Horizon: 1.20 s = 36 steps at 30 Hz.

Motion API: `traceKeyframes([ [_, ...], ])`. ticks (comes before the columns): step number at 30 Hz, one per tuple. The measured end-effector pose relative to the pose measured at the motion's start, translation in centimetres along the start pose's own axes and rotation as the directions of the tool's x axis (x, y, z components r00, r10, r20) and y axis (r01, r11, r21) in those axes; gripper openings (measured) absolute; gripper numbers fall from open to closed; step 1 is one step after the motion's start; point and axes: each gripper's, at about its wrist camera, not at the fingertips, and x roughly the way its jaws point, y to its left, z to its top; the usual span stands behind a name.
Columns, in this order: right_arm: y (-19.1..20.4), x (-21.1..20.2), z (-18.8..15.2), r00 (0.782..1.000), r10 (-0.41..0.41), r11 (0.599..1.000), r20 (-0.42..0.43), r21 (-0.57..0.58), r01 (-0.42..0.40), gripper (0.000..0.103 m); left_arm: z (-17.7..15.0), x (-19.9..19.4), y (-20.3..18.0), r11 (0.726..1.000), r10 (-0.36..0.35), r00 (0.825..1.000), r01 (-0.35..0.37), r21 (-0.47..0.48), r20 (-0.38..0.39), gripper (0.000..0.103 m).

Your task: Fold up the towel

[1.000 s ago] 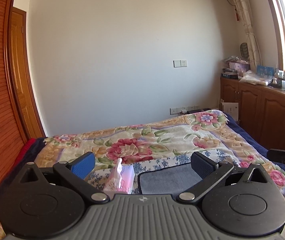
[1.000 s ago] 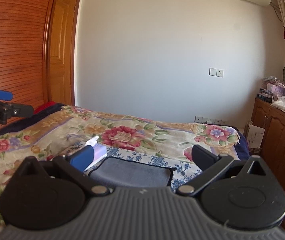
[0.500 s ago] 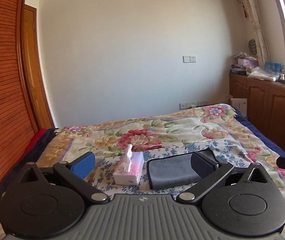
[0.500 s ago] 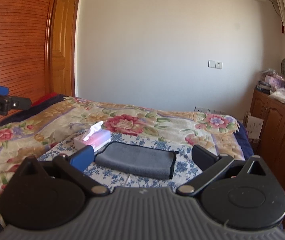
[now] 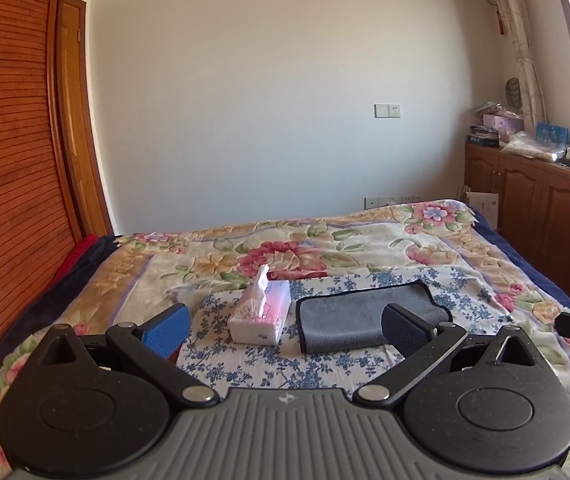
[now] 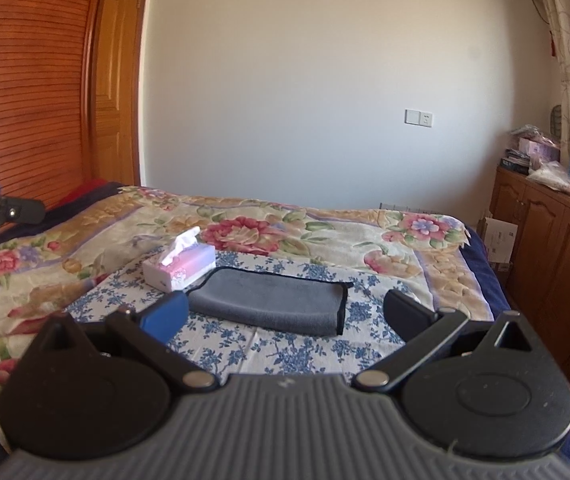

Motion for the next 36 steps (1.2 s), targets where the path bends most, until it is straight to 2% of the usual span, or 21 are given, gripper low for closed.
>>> traceKeyframes([
  [10, -0.2, -0.9, -2.6, 0.998, -0.050, 0.997, 0.045, 0.056, 0.047, 0.103, -4.0, 0.3, 0.1, 0.999, 0.043, 0.999, -0.043, 0.002, -0.007, 0.103],
  [18, -0.4, -0.6, -4.1, 0.997, -0.080, 0.994, 0.012, 0.082, 0.078, 0.103, -7.5, 1.1, 0.7, 0.999, 0.040, 0.999, -0.041, -0.022, -0.033, 0.103],
  [30, -1.0, -0.7, -6.2, 0.994, -0.108, 0.990, 0.016, 0.089, 0.106, 0.103, -9.7, 1.4, 1.6, 0.995, 0.084, 0.996, -0.086, -0.052, -0.026, 0.103],
  [36, -1.3, -0.7, -6.7, 0.994, -0.110, 0.989, 0.009, 0.097, 0.109, 0.103, -10.6, 1.8, 1.5, 0.995, 0.097, 0.995, -0.098, -0.033, -0.033, 0.103],
])
